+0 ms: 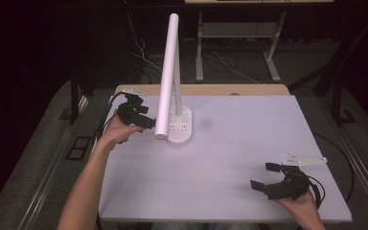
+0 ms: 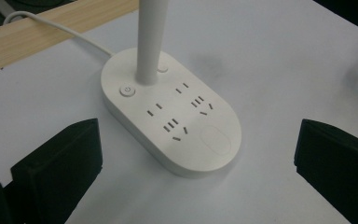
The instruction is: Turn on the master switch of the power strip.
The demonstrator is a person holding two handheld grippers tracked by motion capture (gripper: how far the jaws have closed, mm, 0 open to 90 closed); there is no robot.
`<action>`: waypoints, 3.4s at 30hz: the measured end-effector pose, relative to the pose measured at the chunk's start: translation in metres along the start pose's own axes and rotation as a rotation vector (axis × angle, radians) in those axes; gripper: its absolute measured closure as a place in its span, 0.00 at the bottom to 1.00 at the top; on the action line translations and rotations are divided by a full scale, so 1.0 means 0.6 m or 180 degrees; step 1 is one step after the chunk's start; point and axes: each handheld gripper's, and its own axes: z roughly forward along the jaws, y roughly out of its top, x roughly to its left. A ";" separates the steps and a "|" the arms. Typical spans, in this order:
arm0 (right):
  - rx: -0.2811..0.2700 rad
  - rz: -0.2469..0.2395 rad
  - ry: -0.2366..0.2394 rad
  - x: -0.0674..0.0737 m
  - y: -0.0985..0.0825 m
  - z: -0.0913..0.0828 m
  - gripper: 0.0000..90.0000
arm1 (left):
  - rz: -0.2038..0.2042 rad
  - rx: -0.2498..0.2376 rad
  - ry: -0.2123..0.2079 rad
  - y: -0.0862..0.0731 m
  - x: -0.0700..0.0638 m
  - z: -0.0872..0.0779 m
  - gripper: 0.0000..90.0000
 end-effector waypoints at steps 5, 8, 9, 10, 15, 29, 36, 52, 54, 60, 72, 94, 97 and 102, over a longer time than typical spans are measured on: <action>0.0001 -0.0005 -0.0001 -0.001 0.000 0.000 0.00 | -0.0026 -0.0018 0.0030 0.006 0.012 0.005 0.00; 0.0000 -0.0006 0.0000 0.000 0.000 0.000 0.00 | -0.0034 0.0002 0.0057 0.009 0.018 0.009 0.00; 0.0001 -0.0008 0.0001 0.000 0.000 0.000 0.00 | -0.0031 0.0013 0.0057 0.011 0.020 0.011 0.01; 0.0001 -0.0008 0.0001 0.000 0.000 0.000 0.00 | -0.0051 0.0019 0.0058 0.012 0.021 0.012 0.01; 0.0016 -0.0006 0.0009 0.000 0.000 0.000 0.00 | -0.0073 0.0053 0.0070 0.018 0.030 0.019 0.01; 0.0025 -0.0021 0.0016 -0.001 0.000 0.000 0.00 | -0.0333 -0.0063 0.0138 0.012 0.066 0.039 0.04; 0.0031 -0.0026 0.0025 -0.001 0.000 0.000 0.00 | -0.0508 -0.0192 0.0185 0.011 0.076 0.048 0.09; 0.0034 -0.0027 0.0034 -0.002 0.001 -0.001 0.00 | -0.0873 -0.0384 0.0155 0.014 0.089 0.073 0.26; 0.0035 -0.0027 0.0035 -0.002 0.001 -0.001 0.00 | -0.0898 -0.0420 0.0147 0.014 0.089 0.076 0.28; 0.0032 -0.0038 0.0031 -0.003 0.001 -0.002 0.00 | -0.0929 -0.0483 0.0108 0.015 0.089 0.086 0.38; 0.0079 -0.0037 0.0049 -0.002 0.000 0.000 0.00 | -0.1009 -0.0550 0.0066 0.015 0.083 0.116 0.62; 0.0103 -0.0053 0.0053 -0.003 -0.001 0.002 0.00 | -0.0902 -0.0429 0.0195 0.009 0.075 0.157 1.00; 0.0106 -0.0049 0.0055 -0.004 -0.001 0.002 0.00 | -0.0877 -0.0387 0.0230 0.008 0.074 0.162 1.00; 0.0121 -0.0055 0.0058 -0.003 -0.001 0.003 0.00 | -0.0851 -0.0356 0.0269 0.006 0.074 0.169 1.00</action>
